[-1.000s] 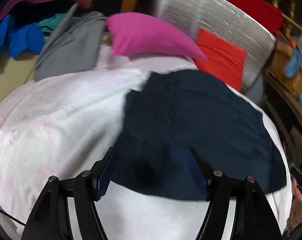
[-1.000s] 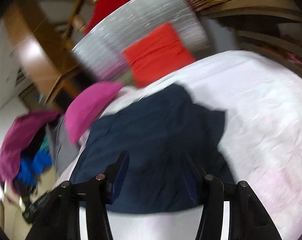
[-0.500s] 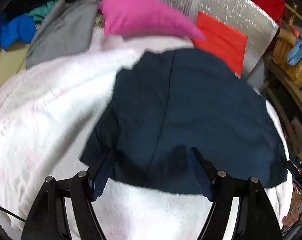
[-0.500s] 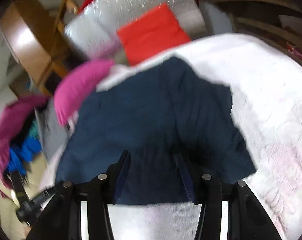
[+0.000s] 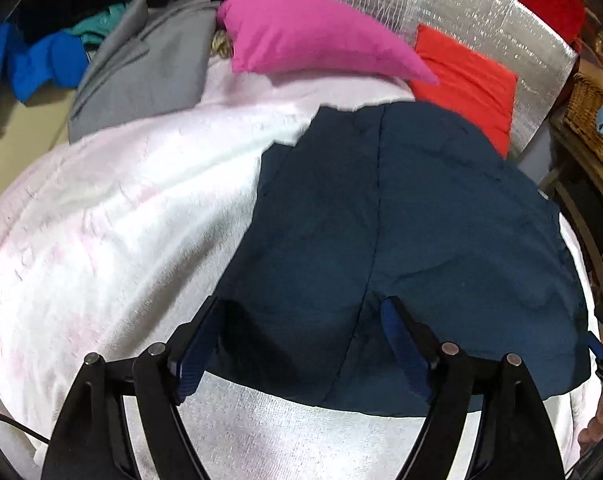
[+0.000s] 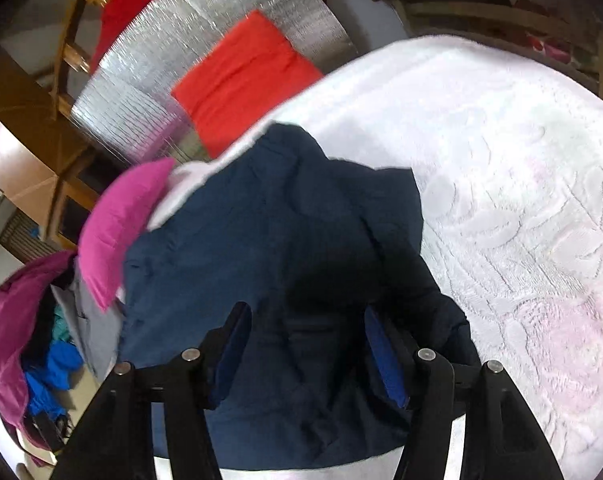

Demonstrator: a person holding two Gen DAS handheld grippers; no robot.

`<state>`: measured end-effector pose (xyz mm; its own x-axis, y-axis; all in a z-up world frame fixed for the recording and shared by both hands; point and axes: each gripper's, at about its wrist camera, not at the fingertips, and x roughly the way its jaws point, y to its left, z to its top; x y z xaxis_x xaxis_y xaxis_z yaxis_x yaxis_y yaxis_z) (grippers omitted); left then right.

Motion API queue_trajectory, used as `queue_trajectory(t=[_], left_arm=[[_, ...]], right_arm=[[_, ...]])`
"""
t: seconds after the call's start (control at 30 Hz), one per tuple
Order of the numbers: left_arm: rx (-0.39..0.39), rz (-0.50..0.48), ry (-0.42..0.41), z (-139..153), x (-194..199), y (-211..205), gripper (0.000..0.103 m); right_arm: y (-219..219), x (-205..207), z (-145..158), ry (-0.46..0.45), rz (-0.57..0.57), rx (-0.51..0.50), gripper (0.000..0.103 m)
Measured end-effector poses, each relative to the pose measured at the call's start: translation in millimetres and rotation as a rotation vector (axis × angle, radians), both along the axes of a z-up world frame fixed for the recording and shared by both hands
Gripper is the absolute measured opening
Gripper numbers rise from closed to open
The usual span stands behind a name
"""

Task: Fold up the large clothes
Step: 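Lay the jacket flat on the bed and release both grippers, then grasp the navy jacket's folded edge with both grippers and lift it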

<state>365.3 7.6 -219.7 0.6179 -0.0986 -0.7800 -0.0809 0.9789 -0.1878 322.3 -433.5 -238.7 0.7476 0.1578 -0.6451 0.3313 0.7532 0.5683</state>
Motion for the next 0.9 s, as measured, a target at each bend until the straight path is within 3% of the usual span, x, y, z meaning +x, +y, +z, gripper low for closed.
queue_trajectory(t=[0.27, 0.43, 0.57, 0.7, 0.9], left_arm=[[0.083, 0.046, -0.143, 23.9, -12.0, 2.0, 0.081], [0.135, 0.053, -0.181, 26.0, -8.1, 3.3, 0.081], [0.166, 0.057, -0.194, 26.4, -12.9, 0.0, 0.081], [0.18, 0.067, -0.202, 27.4, -14.2, 2.0, 0.081], [0.19, 0.07, -0.205, 27.6, -15.5, -1.4, 0.081]], right_arm=[[17.9, -9.5, 22.8, -0.067, 0.01, -0.087, 0.063], [21.6, -0.3, 13.9, 0.009, 0.013, -0.141, 0.062], [17.7, 23.6, -12.8, 0.106, 0.018, -0.161, 0.061], [19.2, 30.9, -15.4, 0.115, 0.037, -0.198, 0.063], [10.3, 24.0, -7.7, 0.094, 0.031, -0.134, 0.063]])
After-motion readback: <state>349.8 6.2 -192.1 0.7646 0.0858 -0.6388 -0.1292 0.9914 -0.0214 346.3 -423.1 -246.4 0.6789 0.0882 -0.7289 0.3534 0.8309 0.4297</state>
